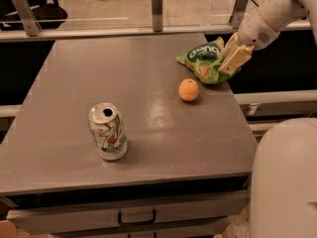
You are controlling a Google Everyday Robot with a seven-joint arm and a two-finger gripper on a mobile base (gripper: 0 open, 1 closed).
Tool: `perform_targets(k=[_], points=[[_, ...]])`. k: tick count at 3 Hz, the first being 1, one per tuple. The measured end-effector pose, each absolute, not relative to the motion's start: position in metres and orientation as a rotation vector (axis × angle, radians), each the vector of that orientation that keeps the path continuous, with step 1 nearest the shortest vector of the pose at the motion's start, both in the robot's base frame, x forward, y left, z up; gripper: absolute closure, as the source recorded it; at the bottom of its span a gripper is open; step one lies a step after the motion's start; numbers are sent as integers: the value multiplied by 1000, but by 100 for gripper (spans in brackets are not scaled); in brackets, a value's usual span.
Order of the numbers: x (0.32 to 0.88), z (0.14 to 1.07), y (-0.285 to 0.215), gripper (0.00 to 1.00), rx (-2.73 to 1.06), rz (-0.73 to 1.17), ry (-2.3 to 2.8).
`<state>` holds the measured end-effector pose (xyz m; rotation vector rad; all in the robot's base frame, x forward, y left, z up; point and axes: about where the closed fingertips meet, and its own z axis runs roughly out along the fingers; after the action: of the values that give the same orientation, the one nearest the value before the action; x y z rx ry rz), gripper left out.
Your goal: Move green rice chip bag near orange
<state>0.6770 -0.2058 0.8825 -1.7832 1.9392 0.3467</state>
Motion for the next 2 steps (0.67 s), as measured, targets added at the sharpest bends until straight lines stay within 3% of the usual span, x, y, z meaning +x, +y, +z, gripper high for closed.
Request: perform_targets(k=[2], points=[[660, 878, -195, 4, -1797, 397, 1956]])
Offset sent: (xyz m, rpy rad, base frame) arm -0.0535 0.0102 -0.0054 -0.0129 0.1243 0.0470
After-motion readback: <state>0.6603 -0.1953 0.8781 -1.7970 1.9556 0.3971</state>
